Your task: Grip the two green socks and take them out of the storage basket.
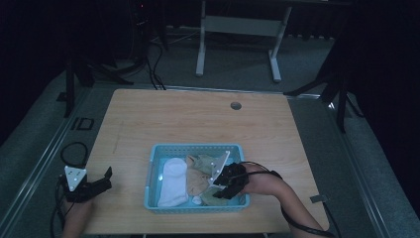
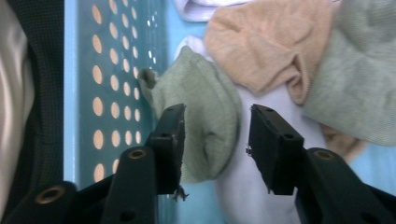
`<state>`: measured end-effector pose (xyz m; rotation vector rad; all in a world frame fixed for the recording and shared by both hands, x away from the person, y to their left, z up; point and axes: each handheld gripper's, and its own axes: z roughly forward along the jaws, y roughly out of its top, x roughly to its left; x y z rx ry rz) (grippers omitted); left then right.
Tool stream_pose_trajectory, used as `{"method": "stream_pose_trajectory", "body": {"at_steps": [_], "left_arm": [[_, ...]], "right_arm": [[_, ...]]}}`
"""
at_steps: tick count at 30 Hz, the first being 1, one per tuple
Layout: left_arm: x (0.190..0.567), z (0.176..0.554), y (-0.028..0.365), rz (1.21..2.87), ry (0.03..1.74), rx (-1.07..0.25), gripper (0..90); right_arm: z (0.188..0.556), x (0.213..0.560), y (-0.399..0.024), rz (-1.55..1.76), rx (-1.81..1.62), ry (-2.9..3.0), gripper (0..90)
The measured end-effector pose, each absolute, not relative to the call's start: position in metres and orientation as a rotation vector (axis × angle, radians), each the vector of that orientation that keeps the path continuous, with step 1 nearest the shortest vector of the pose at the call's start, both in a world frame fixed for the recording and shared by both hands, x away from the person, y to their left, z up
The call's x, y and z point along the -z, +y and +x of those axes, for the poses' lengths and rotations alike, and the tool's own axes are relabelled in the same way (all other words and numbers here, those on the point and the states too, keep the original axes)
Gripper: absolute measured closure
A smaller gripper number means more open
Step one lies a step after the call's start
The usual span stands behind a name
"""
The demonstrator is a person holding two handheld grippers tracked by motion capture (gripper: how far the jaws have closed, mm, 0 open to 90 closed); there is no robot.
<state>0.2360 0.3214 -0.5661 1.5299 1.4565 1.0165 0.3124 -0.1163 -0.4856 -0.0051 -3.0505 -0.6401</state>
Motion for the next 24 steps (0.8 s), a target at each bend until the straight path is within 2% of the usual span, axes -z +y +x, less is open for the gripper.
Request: {"method": "stream_pose_trajectory", "body": {"at_steps": [4,5,7,8,13,24], "left_arm": [[0.566,0.236,0.321,1.530,1.457,-1.016,0.4],[0.566,0.236,0.321,1.530,1.457,-1.016,0.4],[0.566,0.236,0.322,1.531,1.457,-1.016,0.4],[0.566,0.236,0.321,1.530,1.459,-1.015,0.4],[0.566,0.236,0.322,1.531,1.462,-1.014,0.4],[0.566,0.236,0.321,1.531,1.464,-1.017,0.4]], "right_arm": [[0.312,0.490,-0.113,0.014,0.602,-3.059,60.4],[0.312,0.493,-0.112,0.018,0.596,-3.068,68.1],[0.312,0.493,-0.112,0.018,0.597,-3.079,71.1],[0.312,0.492,-0.113,0.019,0.598,-3.080,78.0],[0.309,0.487,-0.113,0.040,0.594,-3.086,81.2],[0.306,0.467,-0.117,0.063,0.686,-3.077,81.8]]}}
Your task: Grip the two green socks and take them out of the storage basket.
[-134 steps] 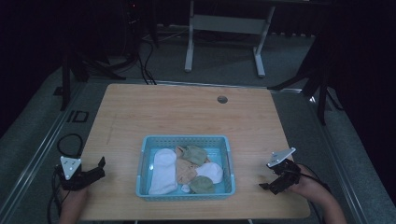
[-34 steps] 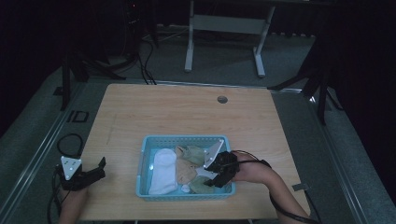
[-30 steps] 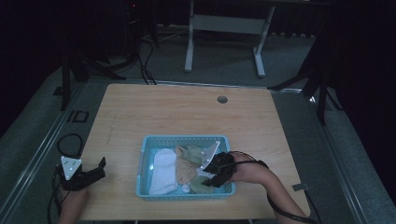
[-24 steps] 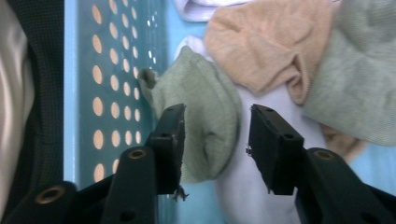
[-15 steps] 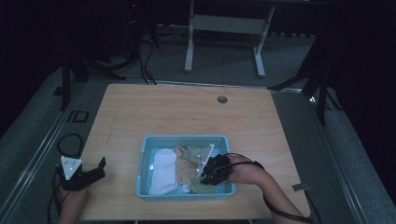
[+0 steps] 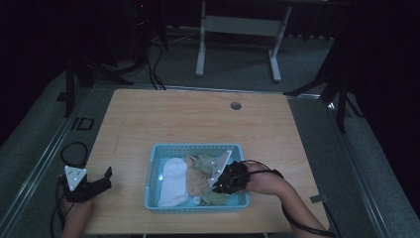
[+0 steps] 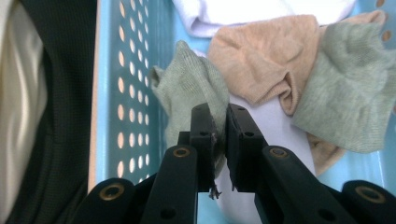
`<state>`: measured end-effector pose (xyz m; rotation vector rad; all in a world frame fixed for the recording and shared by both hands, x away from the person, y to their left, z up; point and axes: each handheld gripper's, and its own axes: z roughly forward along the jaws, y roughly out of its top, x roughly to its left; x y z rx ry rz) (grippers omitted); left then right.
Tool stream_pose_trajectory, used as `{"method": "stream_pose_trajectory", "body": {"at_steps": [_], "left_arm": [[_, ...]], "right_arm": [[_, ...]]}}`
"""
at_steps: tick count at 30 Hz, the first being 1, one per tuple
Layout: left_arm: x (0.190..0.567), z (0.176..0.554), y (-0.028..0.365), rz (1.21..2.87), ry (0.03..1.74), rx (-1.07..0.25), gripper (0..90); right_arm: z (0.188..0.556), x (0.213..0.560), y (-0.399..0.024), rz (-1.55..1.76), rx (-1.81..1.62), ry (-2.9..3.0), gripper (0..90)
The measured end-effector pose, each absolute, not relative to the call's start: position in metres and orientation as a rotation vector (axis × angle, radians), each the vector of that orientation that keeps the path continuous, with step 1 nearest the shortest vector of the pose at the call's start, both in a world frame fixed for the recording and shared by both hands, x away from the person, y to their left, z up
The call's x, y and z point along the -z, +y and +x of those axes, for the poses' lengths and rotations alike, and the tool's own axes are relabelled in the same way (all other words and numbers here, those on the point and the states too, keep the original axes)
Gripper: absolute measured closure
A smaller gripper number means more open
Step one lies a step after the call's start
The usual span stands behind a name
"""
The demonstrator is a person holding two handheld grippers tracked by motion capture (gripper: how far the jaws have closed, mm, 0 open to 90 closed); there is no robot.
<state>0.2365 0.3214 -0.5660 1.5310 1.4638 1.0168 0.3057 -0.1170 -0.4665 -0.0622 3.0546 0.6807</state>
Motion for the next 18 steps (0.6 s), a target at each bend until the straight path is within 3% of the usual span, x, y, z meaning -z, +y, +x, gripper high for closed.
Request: {"method": "stream_pose_trajectory", "body": {"at_steps": [18], "left_arm": [[0.566,0.237,0.321,1.530,1.466,-1.019,0.4]], "right_arm": [[0.309,0.431,-0.132,-0.011,-0.750,2.946,82.3]]}}
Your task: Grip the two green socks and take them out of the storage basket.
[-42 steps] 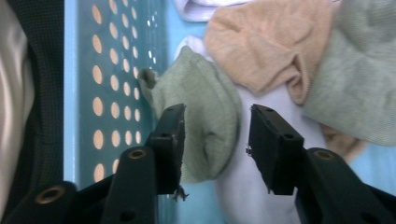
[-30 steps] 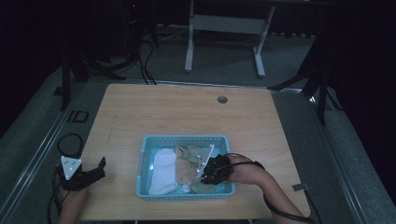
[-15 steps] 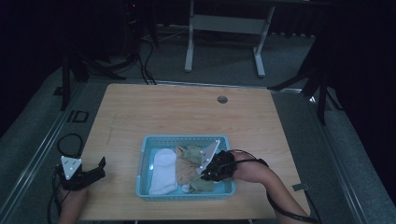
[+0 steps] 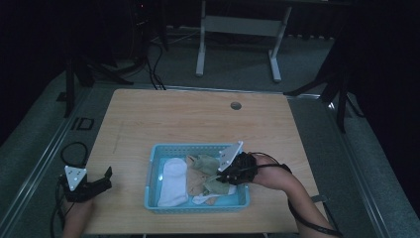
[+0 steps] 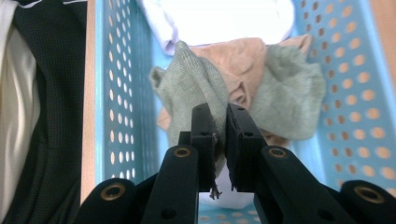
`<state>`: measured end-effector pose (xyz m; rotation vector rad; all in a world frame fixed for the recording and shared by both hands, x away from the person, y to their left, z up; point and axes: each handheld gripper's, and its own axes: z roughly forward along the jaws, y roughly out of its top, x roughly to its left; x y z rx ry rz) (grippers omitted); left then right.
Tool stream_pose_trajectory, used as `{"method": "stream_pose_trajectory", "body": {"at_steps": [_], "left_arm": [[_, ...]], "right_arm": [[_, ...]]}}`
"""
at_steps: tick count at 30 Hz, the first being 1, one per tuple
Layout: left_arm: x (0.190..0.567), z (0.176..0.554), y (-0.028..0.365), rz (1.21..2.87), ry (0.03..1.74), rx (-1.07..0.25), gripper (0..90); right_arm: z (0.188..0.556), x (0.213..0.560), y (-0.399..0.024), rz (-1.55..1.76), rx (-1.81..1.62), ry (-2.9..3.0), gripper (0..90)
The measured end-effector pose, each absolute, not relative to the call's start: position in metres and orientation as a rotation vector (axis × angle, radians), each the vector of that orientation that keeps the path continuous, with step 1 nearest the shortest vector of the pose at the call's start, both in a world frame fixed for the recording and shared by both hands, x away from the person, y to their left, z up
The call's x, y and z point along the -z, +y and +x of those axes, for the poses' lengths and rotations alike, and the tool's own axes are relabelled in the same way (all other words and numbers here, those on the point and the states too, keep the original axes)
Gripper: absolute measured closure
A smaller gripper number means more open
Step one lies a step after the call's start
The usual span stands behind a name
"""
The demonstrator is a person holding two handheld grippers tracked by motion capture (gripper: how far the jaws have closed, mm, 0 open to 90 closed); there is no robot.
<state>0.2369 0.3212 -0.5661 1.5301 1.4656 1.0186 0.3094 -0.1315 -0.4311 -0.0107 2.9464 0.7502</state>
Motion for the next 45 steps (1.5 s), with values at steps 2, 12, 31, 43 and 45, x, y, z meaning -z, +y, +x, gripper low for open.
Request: {"method": "stream_pose_trajectory", "body": {"at_steps": [2,12,31,43,45], "left_arm": [[0.566,0.237,0.321,1.531,1.466,-1.018,0.4],[0.566,0.237,0.321,1.530,1.468,-1.018,0.4],[0.566,0.237,0.321,1.533,1.470,-1.022,0.4],[0.566,0.237,0.321,1.530,1.472,-1.023,0.4],[0.566,0.237,0.321,1.533,1.471,-1.024,0.4]], "right_arm": [[0.310,0.426,-0.134,-0.003,-0.763,2.935,82.3],[0.315,0.403,-0.147,0.056,-0.806,2.863,82.3],[0.321,0.378,-0.220,0.298,-0.838,2.730,82.3],[0.323,0.393,-0.262,0.443,-0.851,2.693,82.2],[0.323,0.398,-0.269,0.475,-0.851,2.694,82.2]]}}
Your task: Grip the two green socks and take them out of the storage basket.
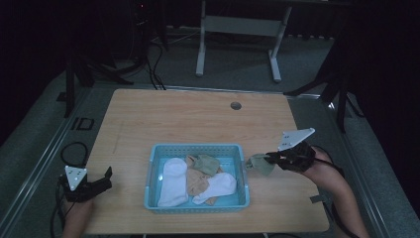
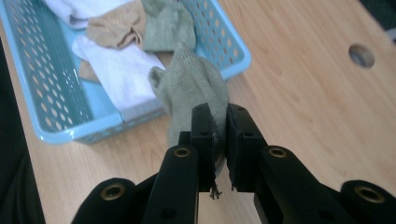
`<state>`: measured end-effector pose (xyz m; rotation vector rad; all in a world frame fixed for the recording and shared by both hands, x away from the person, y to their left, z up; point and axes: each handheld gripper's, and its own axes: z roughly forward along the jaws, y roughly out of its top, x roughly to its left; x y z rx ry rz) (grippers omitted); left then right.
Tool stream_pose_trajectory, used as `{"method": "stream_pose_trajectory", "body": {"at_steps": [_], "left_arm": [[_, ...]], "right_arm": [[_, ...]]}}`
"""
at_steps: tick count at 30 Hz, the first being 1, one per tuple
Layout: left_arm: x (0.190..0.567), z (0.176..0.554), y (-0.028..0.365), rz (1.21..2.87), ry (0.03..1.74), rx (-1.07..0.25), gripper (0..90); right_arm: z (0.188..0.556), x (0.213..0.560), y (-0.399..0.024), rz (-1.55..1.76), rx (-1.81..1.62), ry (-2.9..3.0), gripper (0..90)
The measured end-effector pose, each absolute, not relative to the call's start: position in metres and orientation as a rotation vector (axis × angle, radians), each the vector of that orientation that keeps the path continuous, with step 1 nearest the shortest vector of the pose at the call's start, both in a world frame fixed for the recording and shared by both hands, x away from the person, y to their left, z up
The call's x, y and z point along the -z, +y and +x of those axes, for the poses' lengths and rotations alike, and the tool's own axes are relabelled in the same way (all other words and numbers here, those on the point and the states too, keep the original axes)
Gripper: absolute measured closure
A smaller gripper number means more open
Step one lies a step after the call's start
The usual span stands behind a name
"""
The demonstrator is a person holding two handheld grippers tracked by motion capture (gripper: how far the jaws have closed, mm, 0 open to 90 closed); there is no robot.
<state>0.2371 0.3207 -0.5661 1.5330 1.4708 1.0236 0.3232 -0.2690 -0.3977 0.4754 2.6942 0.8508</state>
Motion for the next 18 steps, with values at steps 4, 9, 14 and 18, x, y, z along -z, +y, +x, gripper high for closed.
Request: {"method": "stream_pose_trajectory", "body": {"at_steps": [4,9,14,18], "left_arm": [[0.566,0.237,0.321,1.531,1.470,-1.023,0.4],[0.566,0.237,0.321,1.534,1.469,-1.025,0.4],[0.566,0.237,0.321,1.534,1.469,-1.025,0.4],[0.566,0.237,0.321,1.534,1.469,-1.025,0.4]], "right_arm": [[0.323,0.412,-0.280,0.520,-0.811,2.701,82.2],[0.322,0.430,-0.290,0.567,-0.793,2.738,82.2],[0.321,0.448,-0.297,0.607,-0.777,2.759,82.1],[0.321,0.455,-0.301,0.624,-0.767,2.760,82.2]]}}
